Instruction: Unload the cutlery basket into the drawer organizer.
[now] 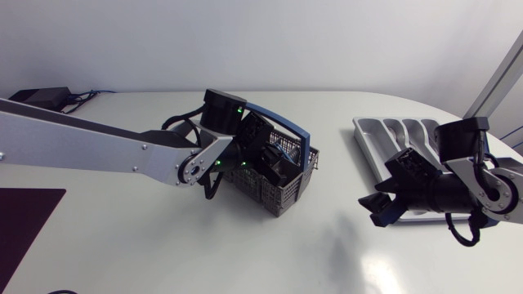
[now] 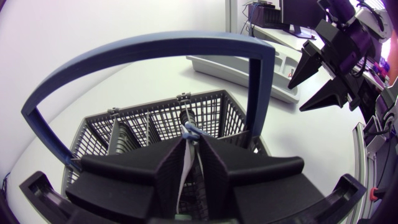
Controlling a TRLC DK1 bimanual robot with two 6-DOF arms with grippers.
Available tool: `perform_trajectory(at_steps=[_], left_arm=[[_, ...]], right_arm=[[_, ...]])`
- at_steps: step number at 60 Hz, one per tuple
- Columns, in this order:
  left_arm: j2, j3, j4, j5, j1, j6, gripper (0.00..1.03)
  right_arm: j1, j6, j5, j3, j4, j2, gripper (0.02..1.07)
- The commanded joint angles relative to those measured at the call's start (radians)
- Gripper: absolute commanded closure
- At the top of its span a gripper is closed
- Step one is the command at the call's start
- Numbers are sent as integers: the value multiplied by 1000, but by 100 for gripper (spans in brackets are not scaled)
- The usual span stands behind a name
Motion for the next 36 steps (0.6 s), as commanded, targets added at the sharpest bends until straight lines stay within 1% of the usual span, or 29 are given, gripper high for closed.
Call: perform_trajectory(at_steps=[1, 21, 28, 36], left_arm=[[-7, -18, 2, -8, -1, 14, 84], [-131, -130, 23, -6, 5, 29, 85], [-136, -130, 23, -6, 5, 32, 85], [-97, -99, 22, -6, 2, 34, 84]], right_arm=[[8, -12, 9, -19, 11, 16, 34], [8, -17, 12, -24, 17, 21, 34], [13, -15, 14, -23, 20, 29, 34], [28, -11, 29, -23, 20, 32, 34]])
